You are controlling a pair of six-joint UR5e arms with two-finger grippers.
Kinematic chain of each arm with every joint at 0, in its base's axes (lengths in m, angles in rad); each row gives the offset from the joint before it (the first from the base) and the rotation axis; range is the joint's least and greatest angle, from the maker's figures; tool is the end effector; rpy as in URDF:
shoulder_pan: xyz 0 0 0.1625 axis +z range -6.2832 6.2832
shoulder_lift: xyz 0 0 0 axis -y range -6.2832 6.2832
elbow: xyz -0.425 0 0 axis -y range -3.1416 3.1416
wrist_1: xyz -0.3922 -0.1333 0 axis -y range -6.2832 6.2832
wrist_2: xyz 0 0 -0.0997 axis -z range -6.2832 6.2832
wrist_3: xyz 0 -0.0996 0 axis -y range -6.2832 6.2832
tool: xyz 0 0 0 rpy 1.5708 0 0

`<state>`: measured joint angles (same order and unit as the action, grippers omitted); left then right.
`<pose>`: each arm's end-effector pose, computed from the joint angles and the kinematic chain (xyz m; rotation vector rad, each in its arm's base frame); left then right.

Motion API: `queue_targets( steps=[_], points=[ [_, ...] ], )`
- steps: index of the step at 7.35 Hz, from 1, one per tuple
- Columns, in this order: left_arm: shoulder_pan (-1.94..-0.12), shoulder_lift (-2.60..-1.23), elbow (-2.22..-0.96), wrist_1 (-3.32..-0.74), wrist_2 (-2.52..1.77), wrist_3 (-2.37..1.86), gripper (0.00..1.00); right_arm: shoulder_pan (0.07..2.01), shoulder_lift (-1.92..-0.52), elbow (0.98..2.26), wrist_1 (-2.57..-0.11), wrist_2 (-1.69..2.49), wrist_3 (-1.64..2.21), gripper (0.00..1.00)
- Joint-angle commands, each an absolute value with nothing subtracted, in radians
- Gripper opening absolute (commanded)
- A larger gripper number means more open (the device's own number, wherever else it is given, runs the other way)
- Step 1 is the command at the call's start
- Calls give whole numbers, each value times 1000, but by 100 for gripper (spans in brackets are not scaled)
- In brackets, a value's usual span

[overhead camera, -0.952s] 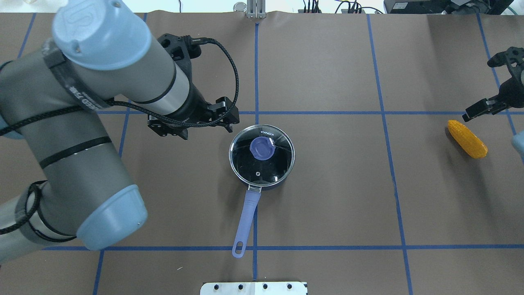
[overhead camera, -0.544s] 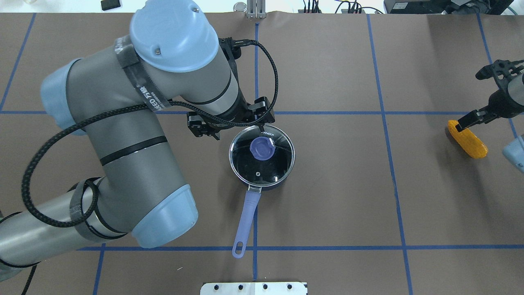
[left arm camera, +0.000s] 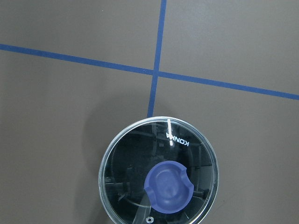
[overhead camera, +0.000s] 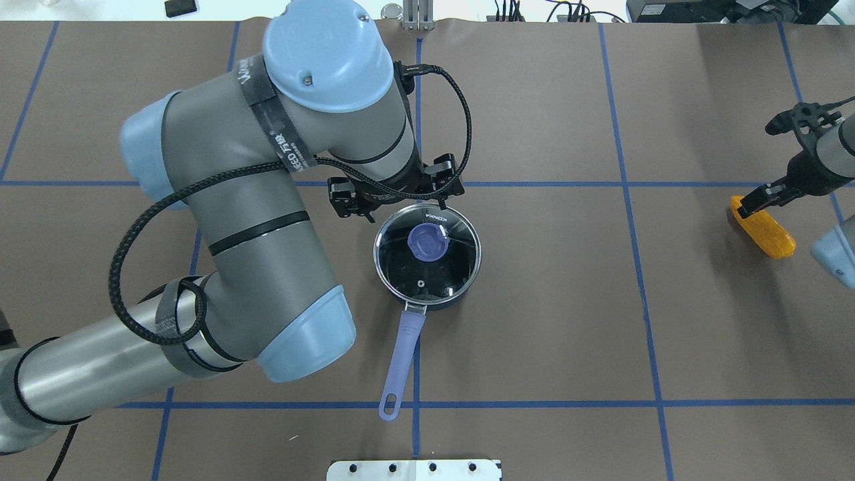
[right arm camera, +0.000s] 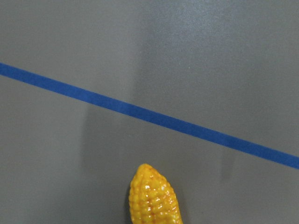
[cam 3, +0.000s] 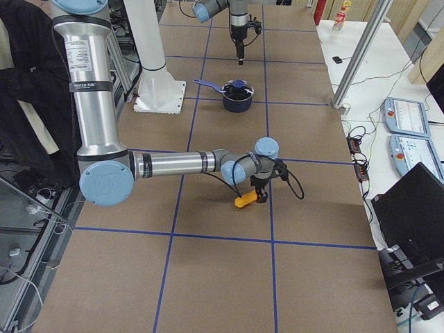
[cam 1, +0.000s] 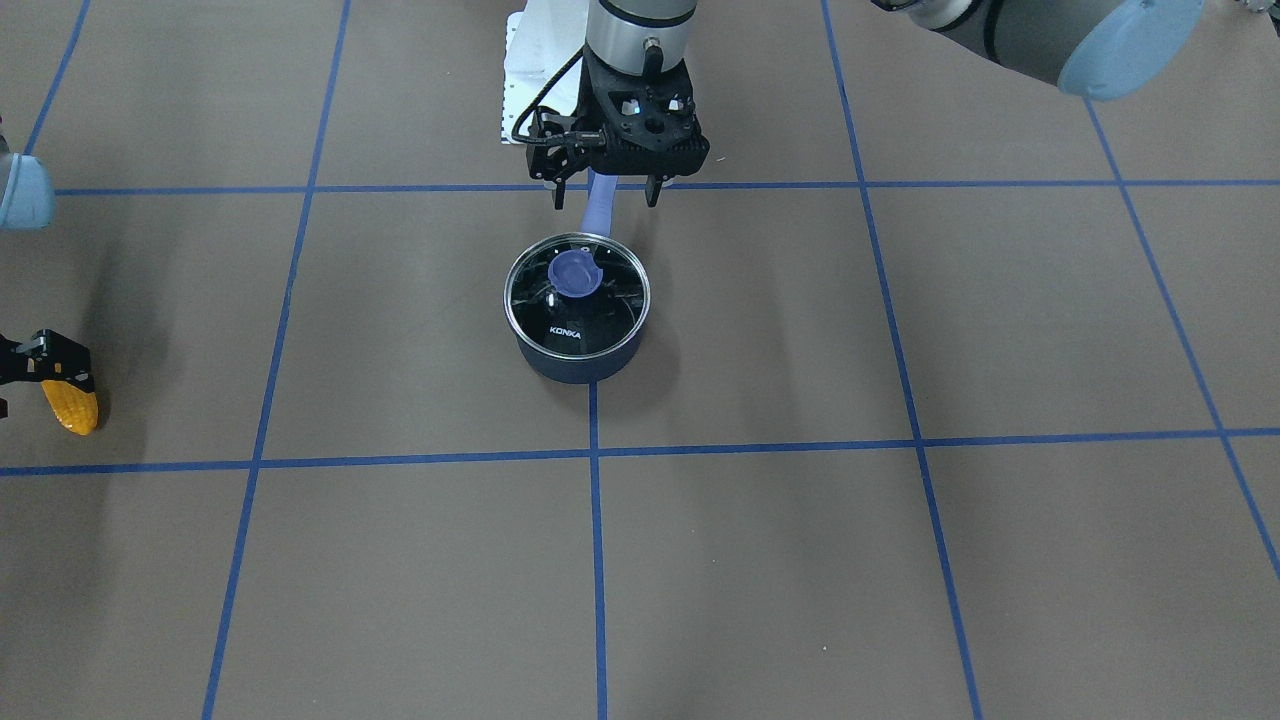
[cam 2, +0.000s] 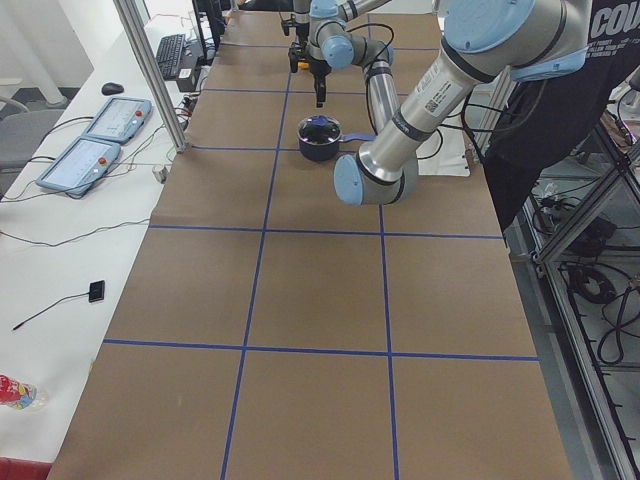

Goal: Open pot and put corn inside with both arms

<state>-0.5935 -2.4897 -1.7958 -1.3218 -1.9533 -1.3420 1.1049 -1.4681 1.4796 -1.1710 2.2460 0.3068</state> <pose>0.4724 -0.4346 0.0434 0.0264 0.9524 -0.1656 -0.1873 -0.5306 0.6122 0.1159 -0.7677 -0.2899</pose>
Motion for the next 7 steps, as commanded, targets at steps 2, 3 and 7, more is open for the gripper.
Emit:
queue_targets(
  steps=[2, 3, 7],
  points=[
    [-594, -2499, -1740, -1361, -1953, -1341, 98, 1095, -1479, 1471, -1170, 2246, 301, 64],
    [-594, -2500, -1708, -1396, -1953, -1344, 98, 1091, -1480, 1470, -1170, 2237, 301, 64],
    [-594, -2502, -1677, -1434, -1940, -1347, 98, 1083, -1479, 1471, -1170, 2227, 304, 30]
  ],
)
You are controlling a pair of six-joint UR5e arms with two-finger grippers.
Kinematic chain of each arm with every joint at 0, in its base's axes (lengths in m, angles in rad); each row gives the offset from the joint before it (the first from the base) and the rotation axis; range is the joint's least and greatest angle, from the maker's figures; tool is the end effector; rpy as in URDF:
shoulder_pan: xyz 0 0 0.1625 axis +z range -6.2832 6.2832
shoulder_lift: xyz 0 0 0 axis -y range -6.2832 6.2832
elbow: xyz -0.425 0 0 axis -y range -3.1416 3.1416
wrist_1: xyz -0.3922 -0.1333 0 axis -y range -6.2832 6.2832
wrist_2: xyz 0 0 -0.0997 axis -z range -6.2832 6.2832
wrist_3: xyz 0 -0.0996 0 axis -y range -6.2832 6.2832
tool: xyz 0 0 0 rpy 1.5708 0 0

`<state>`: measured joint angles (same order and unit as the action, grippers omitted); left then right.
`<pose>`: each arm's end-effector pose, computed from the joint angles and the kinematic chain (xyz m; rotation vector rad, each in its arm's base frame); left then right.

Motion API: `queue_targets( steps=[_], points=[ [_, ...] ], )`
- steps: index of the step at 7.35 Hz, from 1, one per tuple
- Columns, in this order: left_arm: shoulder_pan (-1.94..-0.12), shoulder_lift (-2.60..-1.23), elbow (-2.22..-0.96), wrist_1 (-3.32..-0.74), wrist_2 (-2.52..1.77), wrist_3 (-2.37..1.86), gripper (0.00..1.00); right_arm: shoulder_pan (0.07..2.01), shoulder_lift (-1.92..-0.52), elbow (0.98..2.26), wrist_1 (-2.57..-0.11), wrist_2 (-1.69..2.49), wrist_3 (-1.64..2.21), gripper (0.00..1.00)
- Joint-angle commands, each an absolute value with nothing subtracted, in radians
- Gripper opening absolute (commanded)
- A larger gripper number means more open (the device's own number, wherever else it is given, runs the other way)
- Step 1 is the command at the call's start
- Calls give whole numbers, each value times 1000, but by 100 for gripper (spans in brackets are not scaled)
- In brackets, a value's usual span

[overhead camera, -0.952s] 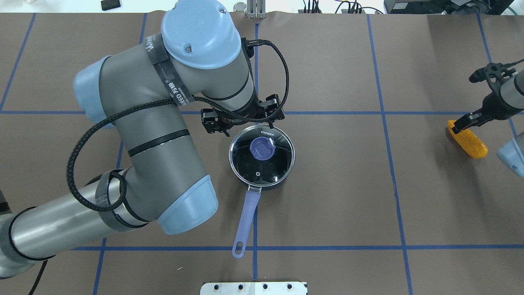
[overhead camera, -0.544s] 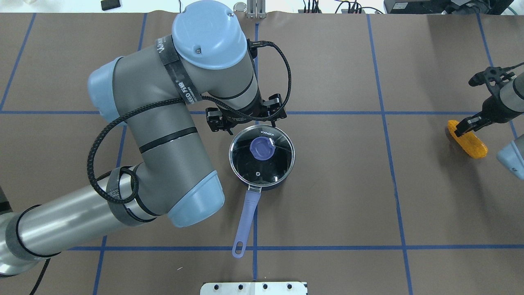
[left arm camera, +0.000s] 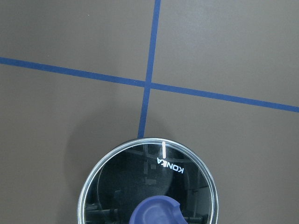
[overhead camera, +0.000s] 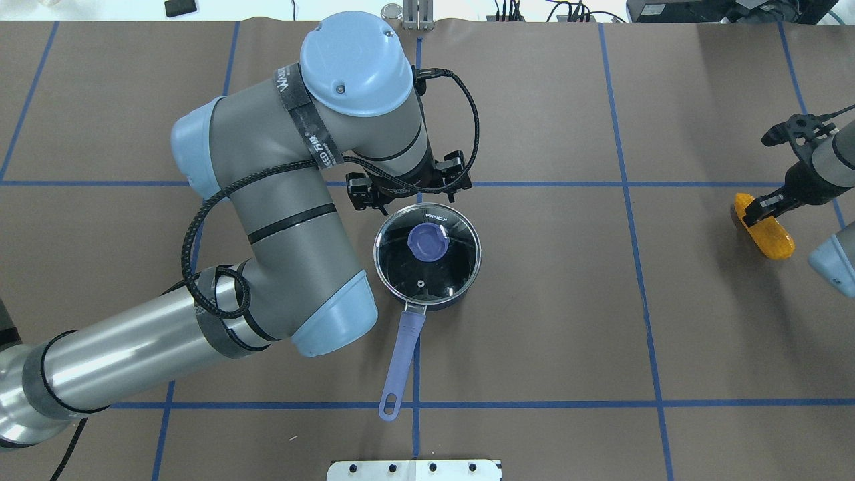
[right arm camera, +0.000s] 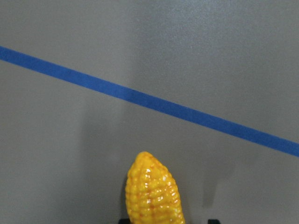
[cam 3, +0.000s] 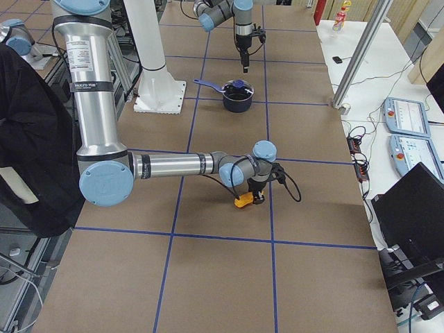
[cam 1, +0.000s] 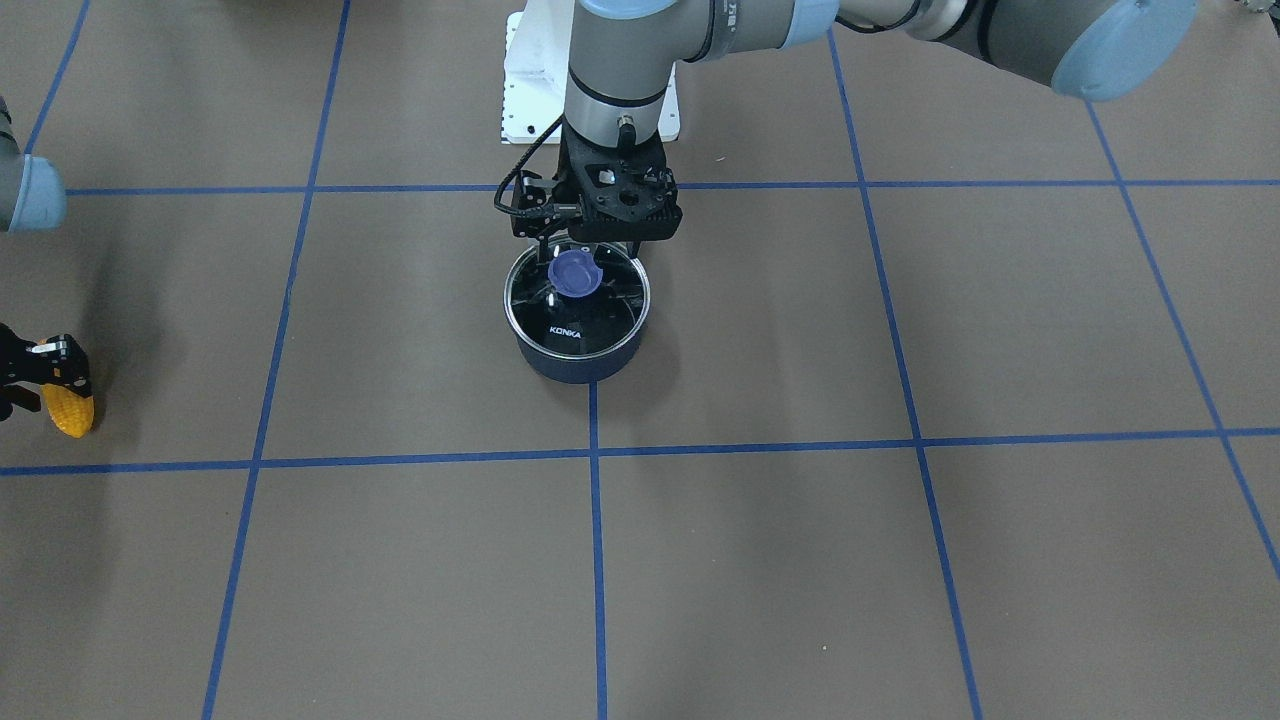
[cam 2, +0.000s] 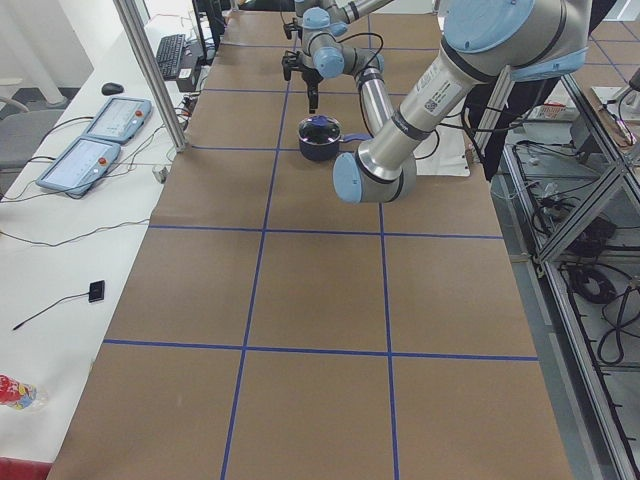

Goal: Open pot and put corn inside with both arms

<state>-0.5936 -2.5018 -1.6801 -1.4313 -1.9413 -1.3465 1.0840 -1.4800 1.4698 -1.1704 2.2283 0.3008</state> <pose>0.5044 -0.4576 0.0574 0.0374 0.9541 -0.1740 -0.1946 -0.5226 0.6247 0.0985 -0.7461 -0.3054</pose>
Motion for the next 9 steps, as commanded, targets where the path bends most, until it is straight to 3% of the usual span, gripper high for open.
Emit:
queue_targets(
  steps=[1, 9],
  points=[
    [-594, -2500, -1675, -1434, -1940, -1347, 98, 1081, -1477, 1473, -1169, 2229, 304, 23],
    [-545, -2497, -1560, -1529, -1879, -1379, 98, 1175, -1382, 1581, -1331, 2327, 307, 21]
  ],
)
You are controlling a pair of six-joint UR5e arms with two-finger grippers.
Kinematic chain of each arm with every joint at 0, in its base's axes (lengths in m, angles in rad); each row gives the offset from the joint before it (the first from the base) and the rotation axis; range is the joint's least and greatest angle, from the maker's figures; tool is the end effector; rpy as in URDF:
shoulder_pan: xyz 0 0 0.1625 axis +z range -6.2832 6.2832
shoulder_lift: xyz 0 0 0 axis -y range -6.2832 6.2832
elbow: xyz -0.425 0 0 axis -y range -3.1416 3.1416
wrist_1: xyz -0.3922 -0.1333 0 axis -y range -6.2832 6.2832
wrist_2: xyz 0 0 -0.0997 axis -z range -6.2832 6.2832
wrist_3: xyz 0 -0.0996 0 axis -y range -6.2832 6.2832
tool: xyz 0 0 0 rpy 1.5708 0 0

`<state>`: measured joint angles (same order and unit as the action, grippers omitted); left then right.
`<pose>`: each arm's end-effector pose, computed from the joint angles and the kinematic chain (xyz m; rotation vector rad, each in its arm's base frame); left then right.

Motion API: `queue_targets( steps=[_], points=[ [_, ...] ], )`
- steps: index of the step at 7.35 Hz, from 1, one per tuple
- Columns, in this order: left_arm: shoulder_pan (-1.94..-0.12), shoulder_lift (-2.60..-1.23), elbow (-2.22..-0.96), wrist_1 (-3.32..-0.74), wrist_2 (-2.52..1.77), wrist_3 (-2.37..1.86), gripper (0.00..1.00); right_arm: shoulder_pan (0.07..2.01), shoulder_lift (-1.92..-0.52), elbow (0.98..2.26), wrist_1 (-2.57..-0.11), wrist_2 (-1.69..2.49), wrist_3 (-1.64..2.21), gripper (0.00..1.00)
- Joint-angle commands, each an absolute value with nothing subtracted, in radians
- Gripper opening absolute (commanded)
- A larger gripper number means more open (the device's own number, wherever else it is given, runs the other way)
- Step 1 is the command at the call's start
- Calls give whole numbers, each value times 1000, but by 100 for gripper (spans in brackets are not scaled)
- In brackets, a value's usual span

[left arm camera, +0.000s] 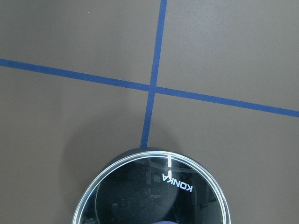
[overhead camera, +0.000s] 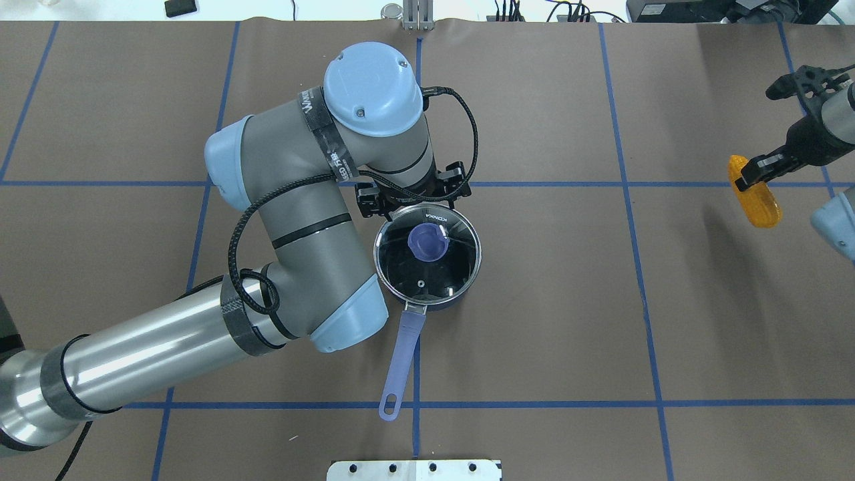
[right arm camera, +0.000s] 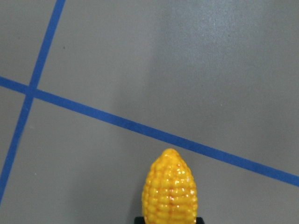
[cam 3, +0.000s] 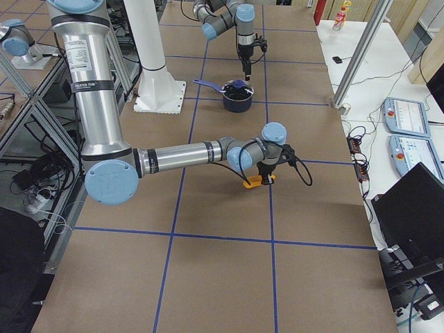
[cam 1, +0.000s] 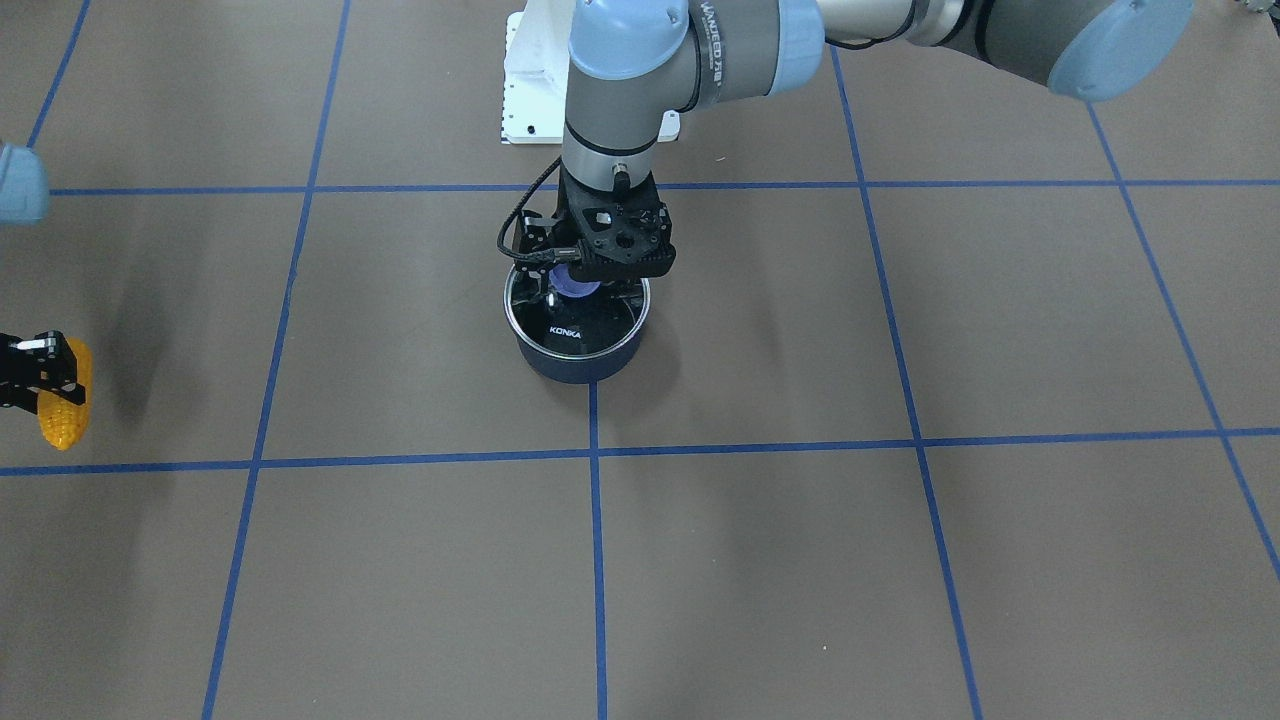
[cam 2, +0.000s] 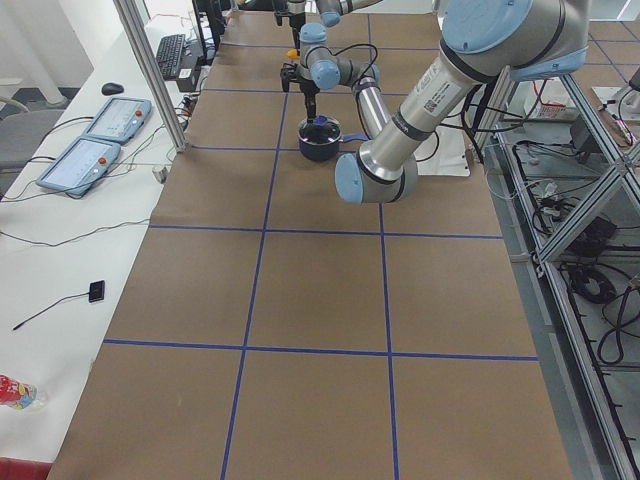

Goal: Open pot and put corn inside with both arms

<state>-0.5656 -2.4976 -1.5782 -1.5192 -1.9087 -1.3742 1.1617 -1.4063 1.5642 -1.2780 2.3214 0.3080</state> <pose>0.5448 -0.4646 0.0850 0.0321 0.9293 -0.1930 -0.1701 -0.5567 0.5422 0.1433 -0.8429 -0.2640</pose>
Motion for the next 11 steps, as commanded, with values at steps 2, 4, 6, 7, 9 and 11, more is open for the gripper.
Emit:
queue_targets(
  steps=[2, 4, 6, 7, 9, 11],
  points=[
    [-528, -2491, -1551, -1540, -1873, -1381, 98, 1175, -1381, 1591, -1342, 2333, 308, 22],
    [-511, -2493, -1554, -1540, -1865, -1394, 98, 1175, -1381, 1588, -1353, 2335, 308, 22],
    [-480, -2491, -1543, -1543, -1827, -1399, 98, 1177, -1381, 1588, -1356, 2335, 308, 22],
    [-479, -2491, -1543, -1543, -1827, -1399, 98, 1175, -1379, 1588, -1356, 2335, 308, 22],
    [-476, -2491, -1543, -1543, -1827, -1399, 94, 1175, -1379, 1588, -1356, 2333, 308, 22],
    [-476, -2491, -1545, -1543, -1827, -1393, 72, 1178, -1367, 1582, -1356, 2333, 308, 22]
  ],
)
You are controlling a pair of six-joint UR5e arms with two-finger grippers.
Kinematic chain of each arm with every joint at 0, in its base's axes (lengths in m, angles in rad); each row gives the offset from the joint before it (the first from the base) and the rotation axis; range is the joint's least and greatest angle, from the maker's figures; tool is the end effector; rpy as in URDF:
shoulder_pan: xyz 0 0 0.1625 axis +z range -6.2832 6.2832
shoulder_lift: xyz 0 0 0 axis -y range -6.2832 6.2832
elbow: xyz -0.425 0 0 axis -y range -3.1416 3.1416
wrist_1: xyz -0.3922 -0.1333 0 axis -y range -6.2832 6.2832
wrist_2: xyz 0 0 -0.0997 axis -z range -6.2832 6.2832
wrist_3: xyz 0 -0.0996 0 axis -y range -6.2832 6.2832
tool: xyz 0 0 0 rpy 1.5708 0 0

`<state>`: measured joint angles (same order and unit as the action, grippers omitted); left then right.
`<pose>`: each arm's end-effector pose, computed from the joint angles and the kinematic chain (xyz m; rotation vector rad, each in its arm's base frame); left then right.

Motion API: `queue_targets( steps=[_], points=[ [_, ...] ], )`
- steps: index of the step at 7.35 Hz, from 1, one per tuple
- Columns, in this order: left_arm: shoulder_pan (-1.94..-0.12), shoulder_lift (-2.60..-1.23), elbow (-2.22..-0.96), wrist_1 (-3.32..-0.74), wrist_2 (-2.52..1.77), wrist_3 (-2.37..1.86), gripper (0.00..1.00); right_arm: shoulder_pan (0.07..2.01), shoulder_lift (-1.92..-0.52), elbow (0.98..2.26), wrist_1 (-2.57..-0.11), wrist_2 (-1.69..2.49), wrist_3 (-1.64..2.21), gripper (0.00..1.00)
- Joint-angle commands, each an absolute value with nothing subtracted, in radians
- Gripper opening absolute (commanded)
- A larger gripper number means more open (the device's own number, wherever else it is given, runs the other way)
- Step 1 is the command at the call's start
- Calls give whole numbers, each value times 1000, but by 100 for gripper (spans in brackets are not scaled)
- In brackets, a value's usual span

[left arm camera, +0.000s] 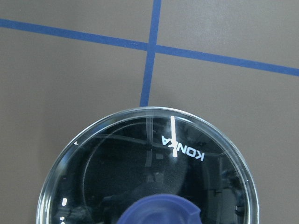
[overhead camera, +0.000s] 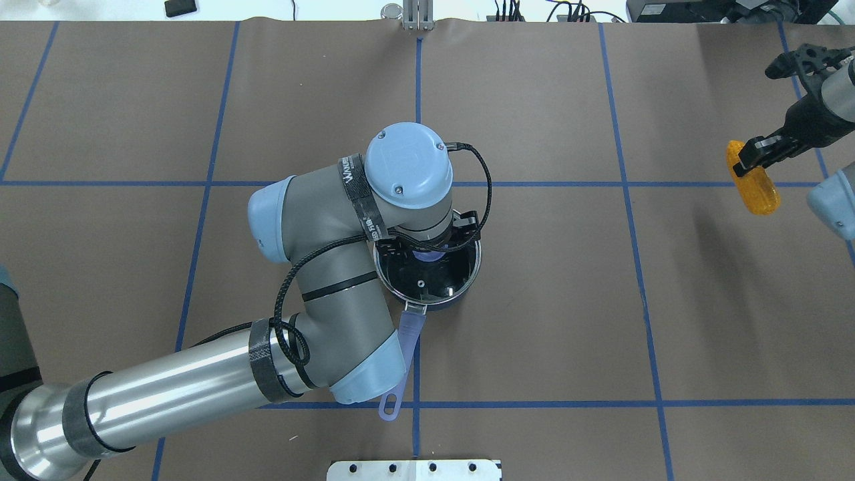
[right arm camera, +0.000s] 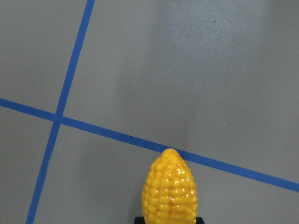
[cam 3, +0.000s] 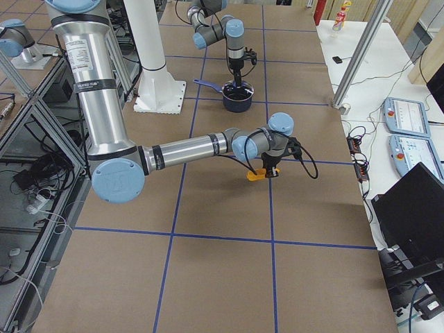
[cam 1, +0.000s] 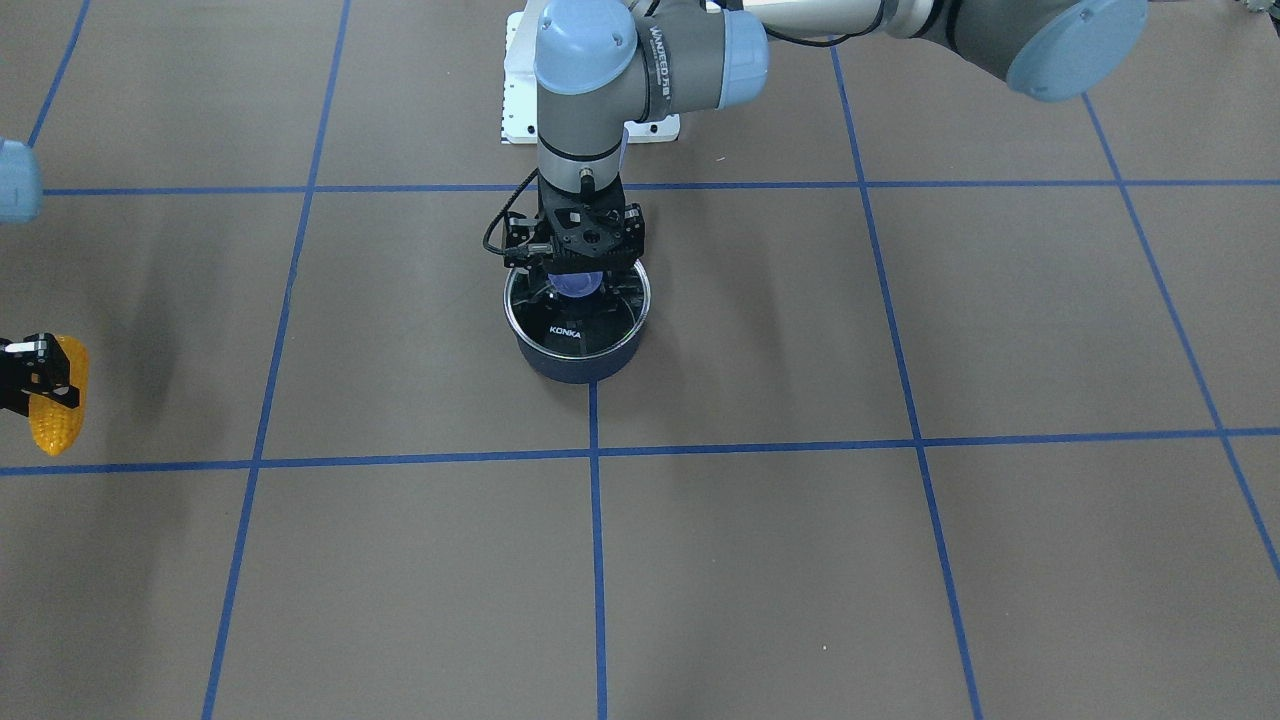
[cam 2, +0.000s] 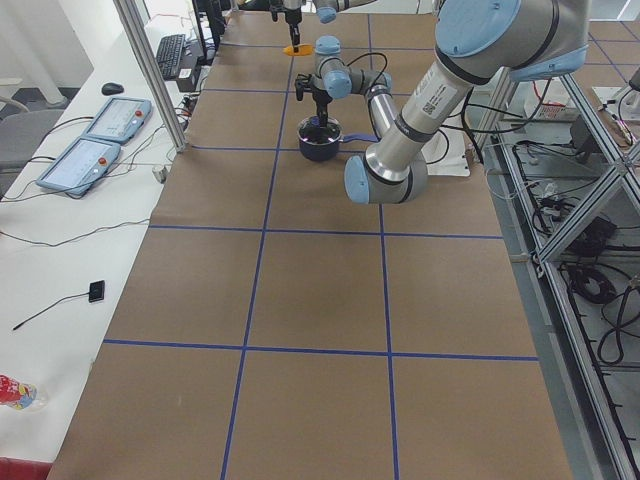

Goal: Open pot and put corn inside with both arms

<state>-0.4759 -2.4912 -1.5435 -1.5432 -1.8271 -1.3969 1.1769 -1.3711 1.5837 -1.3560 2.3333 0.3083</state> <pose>0.5924 -0.4269 0.1008 0.0473 0.8929 -0.1707 -0.1662 -0.5680 0.5205 0.1236 -0.8458 -0.2432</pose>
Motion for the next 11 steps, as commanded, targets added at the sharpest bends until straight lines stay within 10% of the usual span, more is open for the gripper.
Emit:
queue_targets(
  steps=[1, 7, 11],
  points=[
    [-476, -2491, -1545, -1543, -1827, -1390, 67, 1178, -1367, 1580, -1356, 2333, 308, 22],
    [-512, -2467, -1667, -1496, -1839, -1376, 60, 1177, -1356, 1582, -1356, 2332, 317, 23],
    [-656, -2213, -1934, -1424, -1962, -1136, 60, 1117, -1220, 1627, -1447, 2332, 532, 23]
  ],
)
